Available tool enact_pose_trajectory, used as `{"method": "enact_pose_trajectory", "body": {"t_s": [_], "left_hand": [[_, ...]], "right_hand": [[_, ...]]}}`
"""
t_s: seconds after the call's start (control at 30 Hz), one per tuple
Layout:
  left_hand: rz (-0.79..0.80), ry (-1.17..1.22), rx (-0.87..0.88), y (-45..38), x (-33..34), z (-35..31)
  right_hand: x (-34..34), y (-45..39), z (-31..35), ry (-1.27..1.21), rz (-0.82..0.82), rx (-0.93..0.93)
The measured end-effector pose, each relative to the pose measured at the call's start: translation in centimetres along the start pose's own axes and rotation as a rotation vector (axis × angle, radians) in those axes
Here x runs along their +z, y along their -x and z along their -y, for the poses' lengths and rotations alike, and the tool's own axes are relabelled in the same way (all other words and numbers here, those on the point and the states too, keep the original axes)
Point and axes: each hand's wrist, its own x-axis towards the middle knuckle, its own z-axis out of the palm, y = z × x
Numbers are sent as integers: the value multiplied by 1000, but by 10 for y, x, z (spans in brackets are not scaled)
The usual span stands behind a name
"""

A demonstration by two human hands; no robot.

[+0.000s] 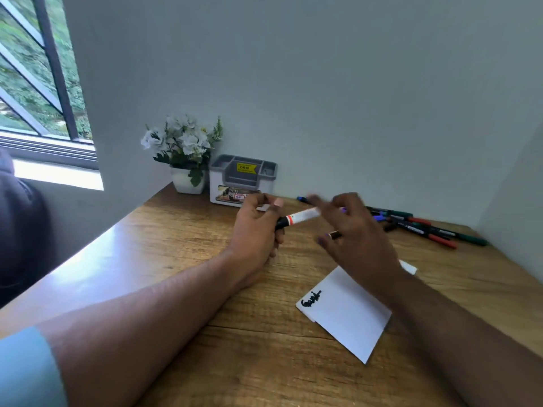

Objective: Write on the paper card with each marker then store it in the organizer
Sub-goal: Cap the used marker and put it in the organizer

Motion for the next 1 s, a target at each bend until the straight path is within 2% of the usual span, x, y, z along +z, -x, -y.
{"method": "enact_pose_trajectory", "body": {"t_s": [0.03, 0.1, 0.2, 0.27, 0.37, 0.43, 0.47, 0.53, 0.63, 0.77, 0.93, 1.0], "left_hand": [[40, 8, 4, 1, 0, -1], [110, 58, -2, -1, -3, -5], [105, 106, 14, -16, -16, -9], [28, -27, 52, -31, -27, -6], [-31, -310, 26, -49, -36, 6], [-17, -451, 37, -52, -35, 8], [-15, -499, 41, -52, -34, 7], [-8, -546, 45, -52, -35, 4], [21, -644, 62, -51, -35, 3], [37, -637, 67, -54, -37, 6], [59, -675, 97, -57, -37, 9], [76, -722, 114, -55, -36, 9]], "right_hand": [[7, -4, -1, 96, 22, -86], [18, -12, -3, 157, 19, -139], [21, -28, -9, 63, 25, -102], [15, -42, -13, -157, 11, 127], [19, -78, -20, -657, -6, 476], [26, -104, -22, -898, -59, 538], [31, -117, -20, -932, -99, 541], [42, -140, -15, -939, -165, 553], [63, -159, -11, -868, -158, 570], [81, -158, -10, -687, -89, 513], [82, -141, -9, -844, 75, 490], [74, -133, -6, -827, 134, 454]]}}
